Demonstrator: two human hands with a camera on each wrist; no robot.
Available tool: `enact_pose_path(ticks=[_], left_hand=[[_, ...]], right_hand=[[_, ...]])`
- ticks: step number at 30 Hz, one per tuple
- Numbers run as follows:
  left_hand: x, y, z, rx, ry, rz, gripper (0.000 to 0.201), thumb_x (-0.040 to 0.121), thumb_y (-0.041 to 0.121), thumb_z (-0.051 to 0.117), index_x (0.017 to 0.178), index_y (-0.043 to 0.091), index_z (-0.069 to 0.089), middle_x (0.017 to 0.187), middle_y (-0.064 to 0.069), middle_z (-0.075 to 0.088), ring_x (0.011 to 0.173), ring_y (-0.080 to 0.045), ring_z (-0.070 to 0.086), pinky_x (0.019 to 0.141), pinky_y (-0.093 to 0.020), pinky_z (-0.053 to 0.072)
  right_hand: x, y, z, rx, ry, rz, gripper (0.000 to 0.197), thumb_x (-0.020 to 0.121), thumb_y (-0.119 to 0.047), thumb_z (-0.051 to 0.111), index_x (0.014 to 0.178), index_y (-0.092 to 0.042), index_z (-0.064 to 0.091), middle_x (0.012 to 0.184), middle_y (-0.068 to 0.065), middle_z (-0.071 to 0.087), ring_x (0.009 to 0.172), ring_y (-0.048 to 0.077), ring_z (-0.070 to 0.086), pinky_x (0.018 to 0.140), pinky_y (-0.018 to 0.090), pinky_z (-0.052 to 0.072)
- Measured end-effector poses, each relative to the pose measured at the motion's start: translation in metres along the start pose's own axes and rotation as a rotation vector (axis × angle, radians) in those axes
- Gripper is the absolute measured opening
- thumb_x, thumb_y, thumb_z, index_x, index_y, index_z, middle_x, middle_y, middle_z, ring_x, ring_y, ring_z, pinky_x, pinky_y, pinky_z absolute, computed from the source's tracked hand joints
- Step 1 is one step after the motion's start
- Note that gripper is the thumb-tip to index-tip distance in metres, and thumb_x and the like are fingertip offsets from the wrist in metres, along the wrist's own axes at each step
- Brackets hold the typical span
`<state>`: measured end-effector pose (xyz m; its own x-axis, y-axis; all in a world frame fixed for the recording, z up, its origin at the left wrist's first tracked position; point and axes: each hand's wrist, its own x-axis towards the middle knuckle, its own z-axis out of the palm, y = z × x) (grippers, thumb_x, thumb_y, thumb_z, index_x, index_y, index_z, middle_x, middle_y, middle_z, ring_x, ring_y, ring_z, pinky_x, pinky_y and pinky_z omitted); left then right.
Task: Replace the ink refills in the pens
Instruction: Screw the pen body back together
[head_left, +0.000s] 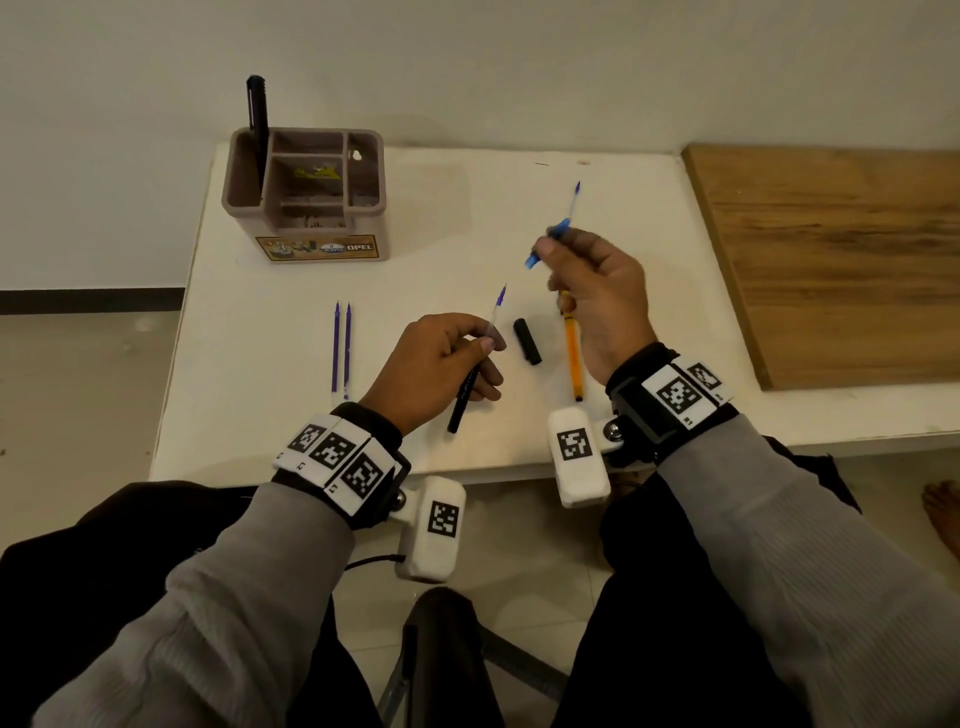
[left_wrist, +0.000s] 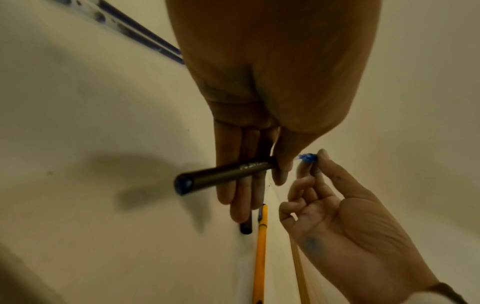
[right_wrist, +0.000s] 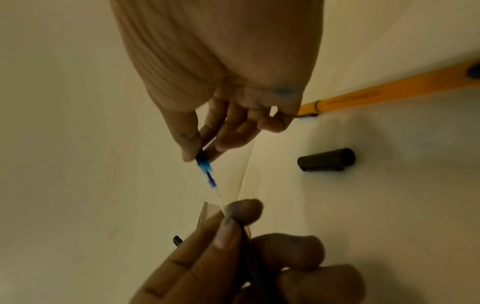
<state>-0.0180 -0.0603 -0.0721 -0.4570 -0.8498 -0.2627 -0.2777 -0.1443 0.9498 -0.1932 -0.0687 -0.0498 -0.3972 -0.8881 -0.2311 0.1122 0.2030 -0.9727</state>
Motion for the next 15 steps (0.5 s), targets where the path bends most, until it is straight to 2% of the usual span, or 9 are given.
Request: enact_pose_path(ticks=[2,4,7,9,11,15], left_hand=[[0.001,-0.002,-0.001,-0.004,0.026,0.001,0.019,0.099,0.012,0.046,0.1,0.006,0.064,0.081,-0.022,0.071,0.069,-0.031,0.073,0.07,-0.039,0.06],[0.002,-0.003,-0.002,-0.011,0.065,-0.002,0.019,0.099,0.012,0.046,0.101,0.006,0.064,0.081,-0.022,0.071,0.07,-0.031,0.072,0.072,-0.042,0.06],[0.004,-0.004,-0.005,-0.02,0.12,-0.012,0.018,0.099,0.012,0.047,0.104,0.006,0.063,0.081,-0.021,0.071,0.07,-0.032,0.072,0.073,-0.044,0.06],[0.004,-0.004,-0.006,-0.025,0.141,-0.015,0.019,0.099,0.012,0.047,0.105,0.005,0.063,0.081,-0.021,0.071,0.071,-0.033,0.072,0.074,-0.044,0.06],[0.004,-0.004,-0.006,-0.026,0.148,-0.016,0.019,0.099,0.012,0.047,0.106,0.005,0.063,0.081,-0.021,0.071,0.071,-0.033,0.072,0.074,-0.044,0.06],[0.003,-0.004,-0.006,-0.018,0.141,-0.015,0.019,0.098,0.012,0.048,0.107,0.005,0.062,0.081,-0.021,0.071,0.07,-0.032,0.072,0.073,-0.043,0.06]], right_hand=[[0.004,-0.002,-0.006,-0.104,0.043,-0.006,0.019,0.08,-0.024,0.079,0.097,-0.019,0.072,0.077,-0.005,0.07,0.058,0.006,0.052,0.057,0.02,0.043],[0.006,-0.002,-0.014,-0.329,-0.053,0.019,0.022,0.077,-0.023,0.082,0.095,-0.014,0.072,0.074,-0.003,0.069,0.055,0.004,0.053,0.054,0.016,0.043],[0.006,0.008,-0.021,-0.698,-0.208,0.074,0.028,0.069,-0.028,0.087,0.089,-0.015,0.071,0.069,-0.001,0.064,0.063,0.011,0.057,0.064,0.026,0.047],[0.008,0.015,-0.021,-0.907,-0.208,0.079,0.029,0.068,-0.035,0.087,0.086,-0.021,0.069,0.072,-0.005,0.06,0.074,0.016,0.06,0.07,0.032,0.048],[0.008,0.017,-0.018,-1.055,-0.177,0.053,0.03,0.069,-0.04,0.084,0.088,-0.026,0.067,0.079,-0.008,0.059,0.083,0.018,0.061,0.07,0.031,0.046],[0.008,0.017,-0.015,-1.135,-0.15,0.028,0.033,0.07,-0.044,0.082,0.092,-0.026,0.066,0.089,-0.006,0.061,0.089,0.018,0.062,0.074,0.032,0.048]])
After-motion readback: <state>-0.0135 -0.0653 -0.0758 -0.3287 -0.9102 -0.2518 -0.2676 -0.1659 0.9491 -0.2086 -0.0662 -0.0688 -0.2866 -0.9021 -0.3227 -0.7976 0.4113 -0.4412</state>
